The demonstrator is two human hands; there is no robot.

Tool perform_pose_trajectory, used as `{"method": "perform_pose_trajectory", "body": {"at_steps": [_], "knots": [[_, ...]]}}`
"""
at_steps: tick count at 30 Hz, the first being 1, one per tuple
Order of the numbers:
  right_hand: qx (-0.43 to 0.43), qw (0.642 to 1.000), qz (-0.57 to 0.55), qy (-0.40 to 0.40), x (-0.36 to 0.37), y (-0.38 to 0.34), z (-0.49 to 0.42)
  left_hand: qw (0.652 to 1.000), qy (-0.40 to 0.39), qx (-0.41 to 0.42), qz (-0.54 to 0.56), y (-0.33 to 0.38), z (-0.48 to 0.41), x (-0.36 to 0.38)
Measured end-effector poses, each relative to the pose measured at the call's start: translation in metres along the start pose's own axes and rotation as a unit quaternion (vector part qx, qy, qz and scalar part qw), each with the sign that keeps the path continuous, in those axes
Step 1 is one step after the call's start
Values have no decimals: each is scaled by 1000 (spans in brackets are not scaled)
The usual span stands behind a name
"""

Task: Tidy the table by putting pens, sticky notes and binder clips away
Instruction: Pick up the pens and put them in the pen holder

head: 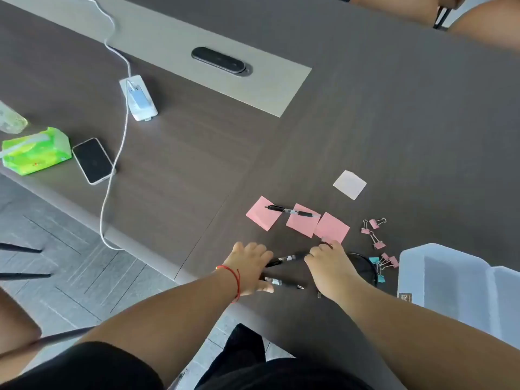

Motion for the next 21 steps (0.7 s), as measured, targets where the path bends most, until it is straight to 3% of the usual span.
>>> {"method": "perform_pose_trajectory", "body": {"at_steps": [7, 12, 16, 21], "knots": [[17, 989, 141, -47, 18, -15, 2, 999, 2, -18, 48, 12, -10, 23], [-23, 981, 189, -30, 21, -25, 0, 999, 6, -1, 37, 21, -22, 22], [-35, 982, 182, -28, 23, -26, -3, 1000, 11, 18, 19, 22, -28, 17], [-29, 997, 77, -1, 4, -14, -12, 999, -7, 50, -18, 26, -34, 13]]}}
Point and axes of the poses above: each hand's wrist, its own z-axis away from the middle knuckle, its own x-axis out of the palm, y = z × x, the point moved 6 cm from there along -z, towards the middle knuckle, and after that the axes turned 8 degrees about x, right-handed, at the moved point
